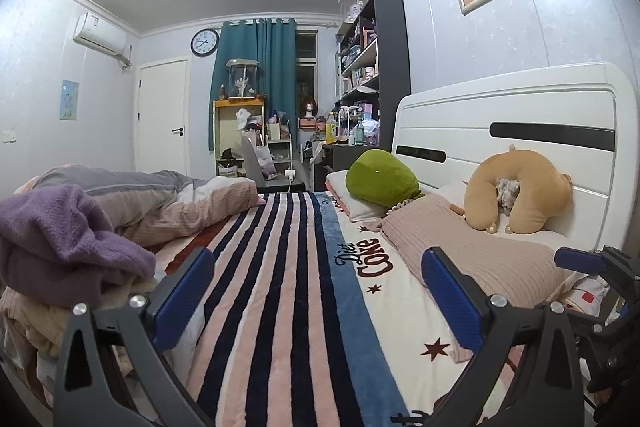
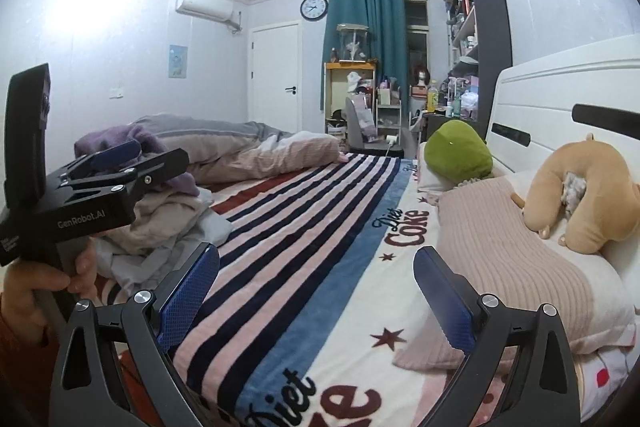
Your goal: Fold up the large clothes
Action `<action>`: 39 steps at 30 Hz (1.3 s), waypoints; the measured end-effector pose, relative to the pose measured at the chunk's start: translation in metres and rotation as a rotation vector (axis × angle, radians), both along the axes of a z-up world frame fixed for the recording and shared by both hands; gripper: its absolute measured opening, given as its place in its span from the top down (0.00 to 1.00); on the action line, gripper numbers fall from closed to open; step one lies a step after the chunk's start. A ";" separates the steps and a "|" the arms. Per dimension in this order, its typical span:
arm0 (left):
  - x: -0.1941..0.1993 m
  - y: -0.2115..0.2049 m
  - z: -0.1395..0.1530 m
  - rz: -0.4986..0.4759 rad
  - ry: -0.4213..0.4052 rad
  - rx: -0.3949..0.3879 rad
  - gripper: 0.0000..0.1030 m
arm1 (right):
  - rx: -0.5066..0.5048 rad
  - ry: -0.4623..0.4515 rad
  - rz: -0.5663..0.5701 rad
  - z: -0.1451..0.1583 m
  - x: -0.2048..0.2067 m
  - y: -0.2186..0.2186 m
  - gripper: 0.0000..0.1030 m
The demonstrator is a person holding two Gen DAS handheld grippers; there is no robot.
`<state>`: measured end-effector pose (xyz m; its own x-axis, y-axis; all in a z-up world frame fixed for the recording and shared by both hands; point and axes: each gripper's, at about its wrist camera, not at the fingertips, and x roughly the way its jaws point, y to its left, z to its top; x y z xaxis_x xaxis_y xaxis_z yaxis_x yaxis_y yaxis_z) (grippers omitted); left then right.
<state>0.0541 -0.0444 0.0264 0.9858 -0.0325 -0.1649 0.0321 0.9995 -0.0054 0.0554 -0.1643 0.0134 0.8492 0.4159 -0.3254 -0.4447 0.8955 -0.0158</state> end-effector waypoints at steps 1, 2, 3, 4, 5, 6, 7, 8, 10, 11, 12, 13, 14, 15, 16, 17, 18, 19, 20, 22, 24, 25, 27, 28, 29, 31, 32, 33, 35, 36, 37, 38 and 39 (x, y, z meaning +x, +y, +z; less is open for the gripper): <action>0.000 0.000 -0.001 0.007 -0.002 0.004 0.01 | 0.002 0.001 -0.007 0.000 0.000 -0.002 0.06; -0.001 0.001 0.000 0.014 -0.005 0.009 0.01 | 0.003 0.002 -0.009 -0.002 0.000 -0.002 0.05; -0.001 0.002 0.000 0.023 -0.007 0.014 0.01 | 0.007 0.004 -0.013 -0.002 0.001 -0.004 0.06; -0.001 0.003 -0.001 0.030 -0.009 0.016 0.01 | 0.010 0.005 -0.011 -0.003 0.001 -0.004 0.06; -0.001 0.009 0.000 0.033 -0.009 0.015 0.01 | 0.016 0.006 -0.011 -0.003 0.001 -0.005 0.06; -0.001 0.009 -0.001 0.036 -0.009 0.013 0.01 | 0.018 0.007 -0.011 -0.003 0.001 -0.004 0.06; -0.001 0.012 0.000 0.038 -0.008 0.012 0.01 | 0.017 0.007 -0.010 -0.003 0.001 -0.002 0.05; -0.001 0.014 -0.001 0.041 -0.009 0.012 0.01 | 0.019 0.005 -0.009 -0.003 0.001 -0.002 0.05; -0.001 0.014 -0.001 0.047 -0.009 0.014 0.01 | 0.018 0.001 -0.009 -0.003 -0.001 -0.002 0.05; -0.001 0.016 -0.001 0.051 -0.008 0.015 0.01 | 0.017 -0.001 -0.008 -0.004 -0.001 0.000 0.05; -0.001 0.017 -0.002 0.053 -0.007 0.014 0.01 | 0.015 -0.002 -0.007 -0.004 -0.002 0.001 0.05; -0.002 0.017 -0.002 0.055 -0.008 0.013 0.01 | 0.014 -0.003 -0.006 -0.004 -0.002 0.003 0.06; -0.002 0.018 -0.003 0.057 -0.007 0.012 0.01 | 0.013 -0.004 -0.004 -0.004 -0.003 0.004 0.06; -0.002 0.018 -0.003 0.058 -0.006 0.012 0.01 | 0.012 -0.005 -0.001 -0.003 -0.003 0.005 0.05; -0.002 0.020 -0.003 0.059 -0.005 0.012 0.01 | 0.010 -0.005 0.001 -0.003 -0.002 0.006 0.05; -0.001 0.021 -0.003 0.062 -0.004 0.013 0.01 | 0.009 -0.006 0.003 -0.003 -0.003 0.007 0.05; -0.001 0.021 -0.003 0.063 -0.003 0.013 0.01 | 0.008 -0.006 0.005 -0.002 -0.003 0.007 0.05; -0.001 0.022 -0.004 0.064 -0.002 0.011 0.01 | 0.008 -0.006 0.006 -0.002 -0.003 0.007 0.05; -0.001 0.023 -0.004 0.064 0.000 0.010 0.01 | 0.009 -0.006 0.007 -0.002 -0.003 0.007 0.05; -0.001 0.023 -0.004 0.070 0.004 0.011 0.01 | 0.010 -0.006 0.005 -0.002 -0.003 0.007 0.05; -0.001 0.023 -0.005 0.076 0.008 0.015 0.01 | 0.010 -0.005 0.006 -0.002 -0.003 0.007 0.05; -0.002 0.024 -0.005 0.072 0.013 0.014 0.01 | 0.009 -0.004 0.007 -0.002 -0.003 0.008 0.05; -0.001 0.025 -0.006 0.066 0.019 0.008 0.01 | 0.010 -0.004 0.006 -0.002 -0.003 0.007 0.06; -0.001 0.025 -0.006 0.067 0.020 0.007 0.01 | 0.010 -0.005 0.007 -0.002 -0.003 0.007 0.05; -0.001 0.026 -0.006 0.070 0.020 0.008 0.01 | 0.011 -0.004 0.009 -0.002 -0.002 0.007 0.05; -0.001 0.027 -0.006 0.072 0.021 0.007 0.01 | 0.012 -0.005 0.008 -0.002 -0.003 0.008 0.05; -0.001 0.028 -0.006 0.072 0.020 0.006 0.01 | 0.011 -0.004 0.007 -0.002 -0.002 0.007 0.05; -0.001 0.028 -0.006 0.072 0.020 0.007 0.01 | 0.013 -0.003 0.008 -0.002 -0.003 0.008 0.05; -0.001 0.028 -0.006 0.072 0.020 0.008 0.01 | 0.013 -0.003 0.008 -0.002 -0.002 0.007 0.05; -0.001 0.028 -0.006 0.073 0.021 0.009 0.01 | 0.014 -0.004 0.008 -0.002 -0.003 0.007 0.05; -0.001 0.028 -0.006 0.071 0.021 0.009 0.01 | 0.013 -0.004 0.008 -0.002 -0.002 0.007 0.05; -0.002 0.028 -0.006 0.066 0.012 0.010 0.01 | 0.016 -0.003 0.010 -0.002 -0.003 0.008 0.05; -0.002 0.028 -0.006 0.065 0.008 0.011 0.01 | 0.016 -0.003 0.009 -0.002 -0.002 0.007 0.05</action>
